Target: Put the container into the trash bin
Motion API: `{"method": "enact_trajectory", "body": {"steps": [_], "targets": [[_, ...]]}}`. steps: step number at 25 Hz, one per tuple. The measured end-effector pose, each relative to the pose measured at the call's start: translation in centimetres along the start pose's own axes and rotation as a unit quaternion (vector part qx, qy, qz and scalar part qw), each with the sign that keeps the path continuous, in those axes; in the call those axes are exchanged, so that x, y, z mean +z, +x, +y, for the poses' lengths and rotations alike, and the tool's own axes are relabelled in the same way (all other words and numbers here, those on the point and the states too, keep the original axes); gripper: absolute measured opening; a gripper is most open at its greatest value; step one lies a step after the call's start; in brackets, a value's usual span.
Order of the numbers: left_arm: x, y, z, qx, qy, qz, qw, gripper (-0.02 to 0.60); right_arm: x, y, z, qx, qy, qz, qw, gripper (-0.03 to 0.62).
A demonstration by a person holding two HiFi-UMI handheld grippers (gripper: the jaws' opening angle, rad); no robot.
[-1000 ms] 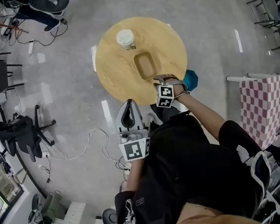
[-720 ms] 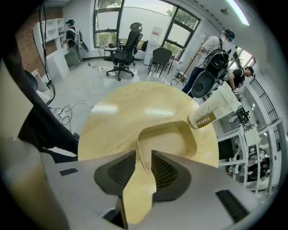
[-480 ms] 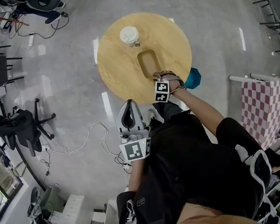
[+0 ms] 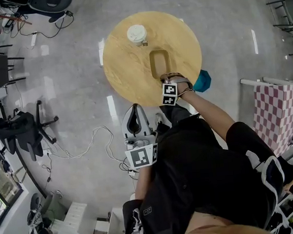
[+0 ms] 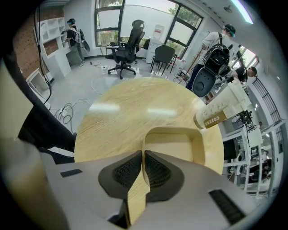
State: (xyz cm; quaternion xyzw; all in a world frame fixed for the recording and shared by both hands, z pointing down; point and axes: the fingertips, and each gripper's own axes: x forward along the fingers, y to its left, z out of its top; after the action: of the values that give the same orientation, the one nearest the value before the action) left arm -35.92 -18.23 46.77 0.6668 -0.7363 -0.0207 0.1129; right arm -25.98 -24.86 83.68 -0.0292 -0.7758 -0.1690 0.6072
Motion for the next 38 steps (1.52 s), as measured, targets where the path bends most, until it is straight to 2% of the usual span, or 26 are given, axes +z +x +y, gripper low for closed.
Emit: {"method": "enact_trajectory", "body": {"steps": [13, 20, 27, 33, 38], "targets": [[0.5, -6.5, -1.4, -0.016, 0.004, -0.031, 0.9994, 0.009, 0.1, -6.2, 3.1, -0.042, 0.051, -0.03, 0.997, 0.041], [0.8, -12.5, -2.9, -0.033, 0.012, -0.056, 0.9978, 0.008, 0.1, -9.8, 7.4, -0.068, 0.072, -0.041, 0.994, 0.04], [0.1, -18.6, -4.3, -0.047, 0.022, -0.061, 0.9968, 0.009, -0.3, -11.0, 12.4, -0.09, 0.089, -0.047, 0.991, 0.038], [0.4, -21.9, -4.3, -0.042, 0.033, -0.068, 0.9963, 0.009, -1.0, -10.4, 14.8, -0.082, 0.102, -0.035, 0.991, 0.037], [1.1, -23.3, -3.3, -0.024, 0.035, -0.079, 0.996, 0.009, -0.2, -12.0, 14.5, -0.102, 0.116, -0.051, 0.987, 0.037]]}}
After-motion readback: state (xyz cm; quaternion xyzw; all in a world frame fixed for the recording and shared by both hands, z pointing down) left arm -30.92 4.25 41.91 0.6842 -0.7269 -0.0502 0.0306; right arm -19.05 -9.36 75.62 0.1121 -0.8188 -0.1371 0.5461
